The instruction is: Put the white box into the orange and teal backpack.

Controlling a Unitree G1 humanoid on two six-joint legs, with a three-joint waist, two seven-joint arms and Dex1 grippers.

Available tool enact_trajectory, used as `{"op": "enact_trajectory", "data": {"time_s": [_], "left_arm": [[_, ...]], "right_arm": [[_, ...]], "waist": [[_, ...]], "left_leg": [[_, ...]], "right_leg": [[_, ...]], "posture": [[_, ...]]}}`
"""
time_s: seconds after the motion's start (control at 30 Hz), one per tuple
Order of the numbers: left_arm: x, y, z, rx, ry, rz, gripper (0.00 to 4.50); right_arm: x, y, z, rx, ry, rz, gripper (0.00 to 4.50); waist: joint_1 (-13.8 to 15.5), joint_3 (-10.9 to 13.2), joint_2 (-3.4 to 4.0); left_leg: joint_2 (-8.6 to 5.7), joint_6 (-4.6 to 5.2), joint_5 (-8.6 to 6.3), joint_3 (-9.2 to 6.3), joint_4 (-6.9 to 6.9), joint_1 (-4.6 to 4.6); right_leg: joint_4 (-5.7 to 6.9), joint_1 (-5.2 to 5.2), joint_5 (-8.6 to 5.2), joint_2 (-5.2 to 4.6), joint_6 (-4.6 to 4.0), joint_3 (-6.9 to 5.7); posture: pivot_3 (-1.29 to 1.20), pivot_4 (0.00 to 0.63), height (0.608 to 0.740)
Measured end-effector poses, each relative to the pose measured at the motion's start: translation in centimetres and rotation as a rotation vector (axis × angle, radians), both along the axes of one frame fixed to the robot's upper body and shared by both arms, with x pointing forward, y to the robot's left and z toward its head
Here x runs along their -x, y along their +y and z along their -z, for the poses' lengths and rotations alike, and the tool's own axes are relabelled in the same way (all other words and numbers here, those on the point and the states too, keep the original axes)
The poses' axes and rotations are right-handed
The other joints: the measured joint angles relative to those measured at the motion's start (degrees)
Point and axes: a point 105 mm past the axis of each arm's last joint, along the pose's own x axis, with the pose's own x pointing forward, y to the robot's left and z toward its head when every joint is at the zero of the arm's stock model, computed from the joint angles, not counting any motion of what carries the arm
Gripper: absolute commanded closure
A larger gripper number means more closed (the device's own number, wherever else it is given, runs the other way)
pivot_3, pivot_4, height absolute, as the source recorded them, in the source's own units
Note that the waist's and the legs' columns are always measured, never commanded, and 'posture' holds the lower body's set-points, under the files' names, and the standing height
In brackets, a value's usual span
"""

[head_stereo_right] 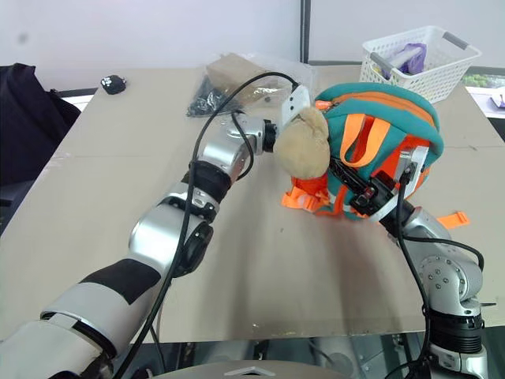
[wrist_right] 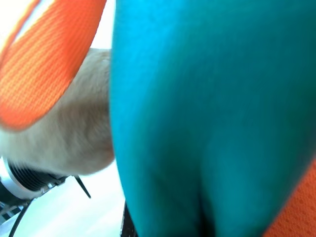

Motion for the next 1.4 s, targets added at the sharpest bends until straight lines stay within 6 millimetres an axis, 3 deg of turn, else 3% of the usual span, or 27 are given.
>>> {"op": "enact_trajectory", "data": {"time_s": [0.13, 0.17, 0.3, 0.47, 0.57, 0.8, 1.07, 1.27, 1.4], "left_arm": [[0.9, 3.3, -0.3, 0.054, 0.048, -0.037, 0.04], [1.5, 5.5, -0.6, 0.058, 0.073, -0.064, 0.04], [2.8, 10.0, -1.1, 0.041, 0.120, -0.159, 0.04], [3.9, 12.1, -2.0, 0.066, 0.177, -0.224, 0.04], [4.4, 12.9, -3.8, 0.197, 0.252, -0.224, 0.04], [8.5, 10.7, -5.5, 0.265, 0.394, 0.005, 0.04], [7.8, 7.7, -2.4, 0.077, 0.394, -0.062, 0.04], [7.8, 6.3, -1.4, 0.043, 0.371, -0.046, 0.04], [7.8, 5.9, -1.6, 0.074, 0.378, -0.033, 1.35]], "right_arm": [[0.1, 0.3, 0.1, 0.001, 0.005, 0.006, 4.50], [0.1, 0.2, 0.1, 0.002, 0.008, 0.014, 4.50], [0.0, -0.1, 0.2, 0.008, 0.013, 0.030, 4.50], [-0.2, 0.1, 0.1, 0.013, 0.010, 0.027, 4.50], [-0.5, 0.3, 0.0, 0.013, 0.011, 0.021, 4.50], [-0.6, 0.5, 0.0, 0.021, 0.012, 0.014, 4.50], [-0.7, 0.6, 0.1, 0.024, 0.017, 0.024, 4.50], [-0.8, 0.6, 0.2, 0.022, 0.017, 0.032, 4.50], [-0.8, 0.7, 0.1, 0.018, 0.014, 0.034, 4.50]], "waist": [[-0.79, 0.00, 0.01], [-1.28, -0.01, 0.02], [-1.13, -0.02, 0.02], [0.05, -0.02, 0.01], [0.10, -0.02, 0.01], [0.06, -0.02, 0.01], [-0.01, -0.03, 0.00], [0.08, -0.03, 0.00], [0.05, -0.03, 0.00]], "left_leg": [[0.10, -0.01, 0.00, 0.02, -0.03, 0.06], [0.11, -0.02, 0.00, 0.01, -0.05, 0.10], [0.11, -0.03, 0.01, -0.01, -0.02, 0.16], [0.01, -0.03, 0.01, -0.02, 0.04, 0.13], [0.02, -0.03, 0.01, -0.03, 0.05, 0.14], [0.02, -0.04, 0.02, 0.02, 0.05, 0.17], [0.03, -0.06, 0.02, 0.22, -0.02, 0.34], [0.04, -0.05, 0.02, 0.23, -0.02, 0.34], [0.04, -0.05, 0.02, 0.23, -0.02, 0.34]], "right_leg": [[0.04, -0.05, 0.00, -0.10, -0.01, 0.17], [0.09, -0.05, 0.00, -0.11, -0.01, 0.36], [0.14, -0.02, 0.00, -0.10, -0.01, 0.43], [0.12, 0.01, 0.01, -0.11, 0.01, 0.38], [0.12, 0.00, 0.01, -0.17, 0.00, 0.38], [0.15, -0.01, 0.01, -0.18, 0.00, 0.43], [0.20, 0.03, 0.01, -0.11, 0.00, 0.69], [0.19, 0.03, 0.01, -0.12, 0.00, 0.70], [0.19, 0.03, 0.01, -0.11, 0.00, 0.70]], "posture": [[0.00, 0.150, 0.725], [0.00, 0.150, 0.725], [0.00, 0.150, 0.725], [0.00, 0.150, 0.725], [0.00, 0.150, 0.725], [0.00, 0.150, 0.725], [0.00, 0.150, 0.725], [0.00, 0.150, 0.725], [0.00, 0.150, 0.725]]}}
